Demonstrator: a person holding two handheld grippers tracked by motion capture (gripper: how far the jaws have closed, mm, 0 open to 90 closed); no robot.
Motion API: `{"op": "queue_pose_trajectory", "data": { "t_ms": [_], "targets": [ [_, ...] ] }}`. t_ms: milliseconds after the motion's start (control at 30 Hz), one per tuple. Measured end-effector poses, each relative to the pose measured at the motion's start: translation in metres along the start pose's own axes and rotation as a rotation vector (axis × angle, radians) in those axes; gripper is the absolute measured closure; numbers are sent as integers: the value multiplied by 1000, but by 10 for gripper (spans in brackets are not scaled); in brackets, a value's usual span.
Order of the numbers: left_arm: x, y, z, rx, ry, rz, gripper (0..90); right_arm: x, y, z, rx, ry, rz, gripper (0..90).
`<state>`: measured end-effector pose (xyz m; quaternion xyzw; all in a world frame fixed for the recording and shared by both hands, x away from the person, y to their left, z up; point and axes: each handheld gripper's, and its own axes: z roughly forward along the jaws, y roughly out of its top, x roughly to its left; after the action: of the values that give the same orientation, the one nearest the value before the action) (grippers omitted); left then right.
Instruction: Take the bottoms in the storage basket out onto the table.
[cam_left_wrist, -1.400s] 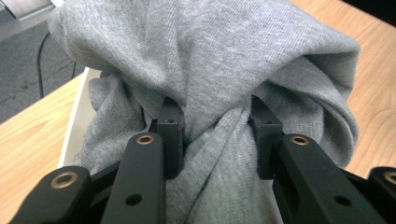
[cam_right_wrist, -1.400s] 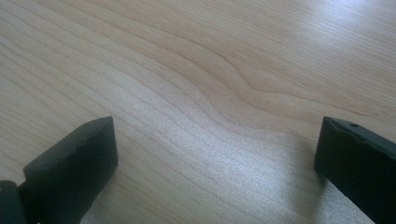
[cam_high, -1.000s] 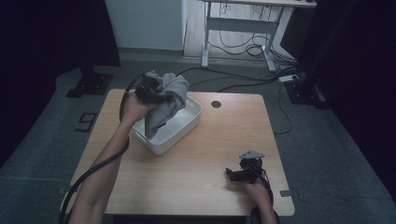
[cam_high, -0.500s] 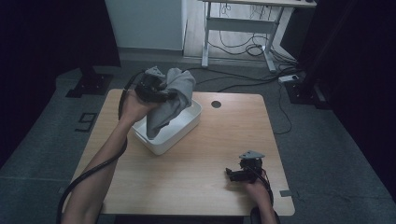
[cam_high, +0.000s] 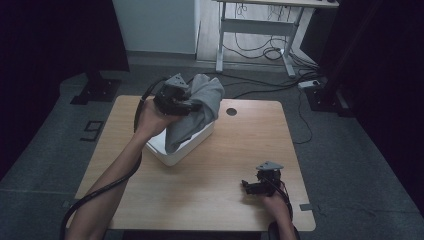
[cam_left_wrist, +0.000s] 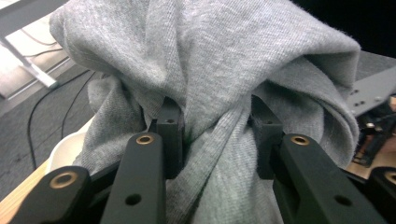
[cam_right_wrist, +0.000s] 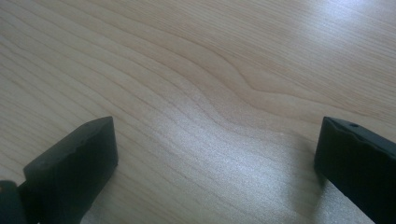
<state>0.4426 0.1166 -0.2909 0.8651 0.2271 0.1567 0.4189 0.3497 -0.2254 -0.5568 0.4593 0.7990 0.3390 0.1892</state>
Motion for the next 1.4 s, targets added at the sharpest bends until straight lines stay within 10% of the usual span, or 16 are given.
{"op": "queue_pose_trajectory", "data": {
  "t_ms": [533,1400],
  "targets": [
    [-42,-2,27,12,-72,78,636,0,0,0,-1,0,-3,0],
    [-79,-66,111,105,-111,73,635,0,0,0,-2,0,-2,0]
  ]
}}
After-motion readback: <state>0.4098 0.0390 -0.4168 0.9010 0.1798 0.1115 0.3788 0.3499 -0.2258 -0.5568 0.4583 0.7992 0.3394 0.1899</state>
